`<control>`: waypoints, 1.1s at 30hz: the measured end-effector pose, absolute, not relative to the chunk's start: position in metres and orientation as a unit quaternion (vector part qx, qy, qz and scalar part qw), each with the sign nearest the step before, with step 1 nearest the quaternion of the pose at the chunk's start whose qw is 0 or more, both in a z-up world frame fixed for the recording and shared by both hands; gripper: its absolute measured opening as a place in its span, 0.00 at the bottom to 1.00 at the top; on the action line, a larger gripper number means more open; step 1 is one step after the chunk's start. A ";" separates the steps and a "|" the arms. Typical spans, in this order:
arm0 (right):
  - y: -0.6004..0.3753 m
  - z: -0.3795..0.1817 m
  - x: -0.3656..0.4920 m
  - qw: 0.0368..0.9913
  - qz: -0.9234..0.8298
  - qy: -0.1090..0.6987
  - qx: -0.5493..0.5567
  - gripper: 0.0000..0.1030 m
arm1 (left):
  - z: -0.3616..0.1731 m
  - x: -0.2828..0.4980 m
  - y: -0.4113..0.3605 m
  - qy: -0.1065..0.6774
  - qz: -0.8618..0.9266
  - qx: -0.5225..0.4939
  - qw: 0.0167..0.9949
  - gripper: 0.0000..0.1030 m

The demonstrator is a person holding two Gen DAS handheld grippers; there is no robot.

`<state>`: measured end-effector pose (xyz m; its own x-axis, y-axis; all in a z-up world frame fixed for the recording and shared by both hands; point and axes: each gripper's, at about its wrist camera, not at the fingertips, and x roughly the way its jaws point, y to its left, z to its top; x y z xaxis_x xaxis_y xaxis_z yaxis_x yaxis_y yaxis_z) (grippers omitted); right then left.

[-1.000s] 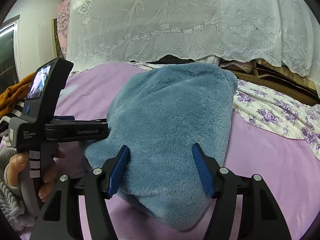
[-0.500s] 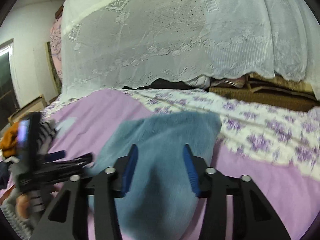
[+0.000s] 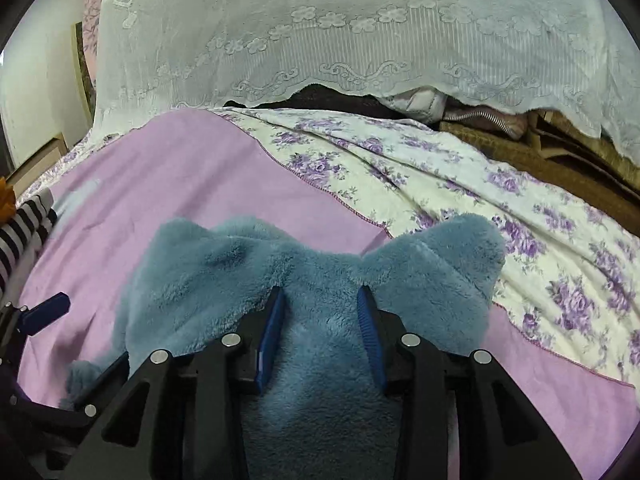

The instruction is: Fold small clothes

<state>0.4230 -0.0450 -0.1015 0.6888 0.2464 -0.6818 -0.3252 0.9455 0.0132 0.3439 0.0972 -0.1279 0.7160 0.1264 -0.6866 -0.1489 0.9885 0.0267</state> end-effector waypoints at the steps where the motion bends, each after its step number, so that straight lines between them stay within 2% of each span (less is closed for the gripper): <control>1: -0.045 -0.101 0.422 0.918 0.156 0.361 -0.054 0.37 | -0.128 0.344 0.098 0.370 0.072 -0.018 0.926 0.96; 13: -0.061 -0.099 0.410 0.930 0.170 0.326 -0.015 0.39 | -0.128 0.341 0.100 0.364 0.067 -0.021 0.929 0.96; 16: -0.070 -0.094 0.397 0.939 0.170 0.298 0.003 0.46 | -0.127 0.339 0.099 0.358 0.068 -0.018 0.931 0.96; 18: -0.077 -0.089 0.383 0.946 0.164 0.279 0.013 0.59 | -0.125 0.337 0.099 0.354 0.071 -0.017 0.932 0.96; 20: -0.080 -0.085 0.370 0.951 0.151 0.268 0.018 0.64 | -0.124 0.335 0.100 0.350 0.074 -0.018 0.934 0.96; 33: -0.089 -0.071 0.302 0.953 0.156 0.259 0.025 0.65 | -0.101 0.309 0.095 0.310 0.068 -0.021 0.948 0.96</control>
